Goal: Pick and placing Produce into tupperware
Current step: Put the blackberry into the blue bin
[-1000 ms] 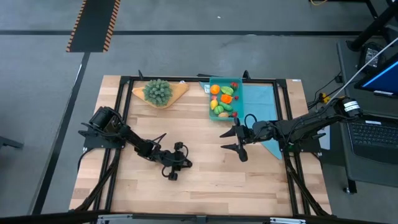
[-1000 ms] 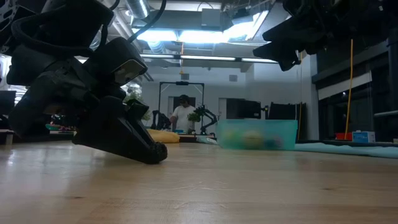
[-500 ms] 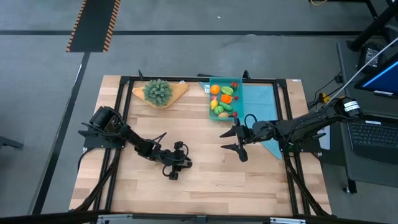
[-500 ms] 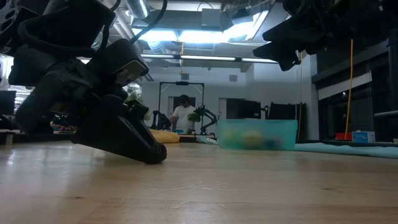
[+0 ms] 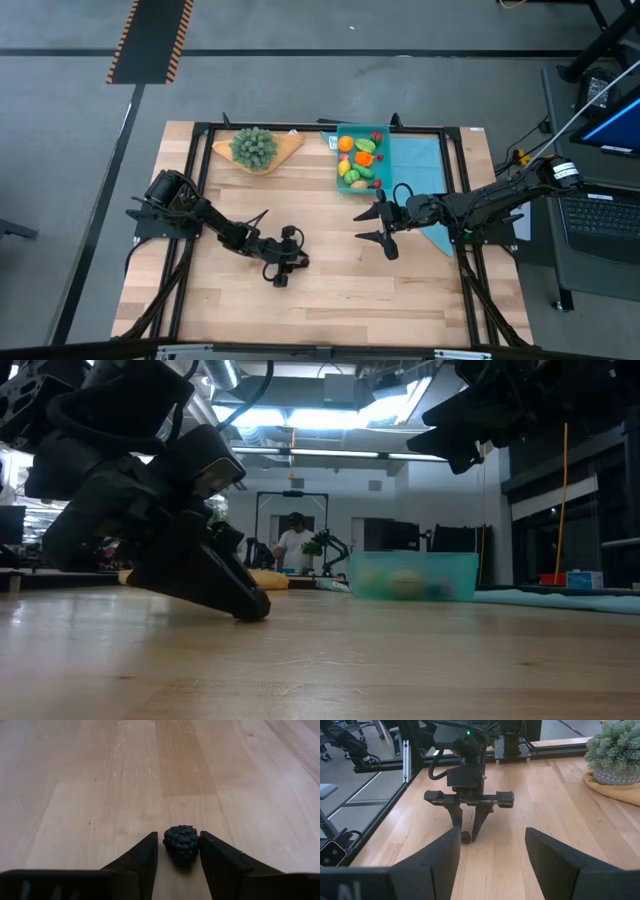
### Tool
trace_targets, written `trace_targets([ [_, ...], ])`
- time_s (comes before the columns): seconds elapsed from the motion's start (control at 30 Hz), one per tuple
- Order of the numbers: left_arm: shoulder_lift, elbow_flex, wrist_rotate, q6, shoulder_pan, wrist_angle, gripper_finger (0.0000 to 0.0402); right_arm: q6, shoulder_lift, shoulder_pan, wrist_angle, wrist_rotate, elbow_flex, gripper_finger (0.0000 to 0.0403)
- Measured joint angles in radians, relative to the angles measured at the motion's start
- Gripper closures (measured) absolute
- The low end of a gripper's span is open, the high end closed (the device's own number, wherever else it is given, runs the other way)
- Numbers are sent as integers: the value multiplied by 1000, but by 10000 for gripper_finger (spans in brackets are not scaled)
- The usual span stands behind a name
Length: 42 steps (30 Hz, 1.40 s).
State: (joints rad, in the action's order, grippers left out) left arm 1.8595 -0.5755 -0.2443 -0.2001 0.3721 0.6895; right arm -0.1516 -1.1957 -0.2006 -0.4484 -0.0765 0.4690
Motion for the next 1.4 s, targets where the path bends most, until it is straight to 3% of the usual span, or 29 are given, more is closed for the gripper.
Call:
trace_targets([
  [0.57, -1, -1, 27, 1, 0, -12, 318, -1, 0, 0, 0, 0, 0, 179],
  [0.93, -8, -1, 23, 52, -1, 25, 320, -19, 0, 0, -2, -12, 0, 179],
  [1.4, -208, -1, 21, 274, -125, -35, 325, -113, 0, 5, -7, -35, 0, 179],
])
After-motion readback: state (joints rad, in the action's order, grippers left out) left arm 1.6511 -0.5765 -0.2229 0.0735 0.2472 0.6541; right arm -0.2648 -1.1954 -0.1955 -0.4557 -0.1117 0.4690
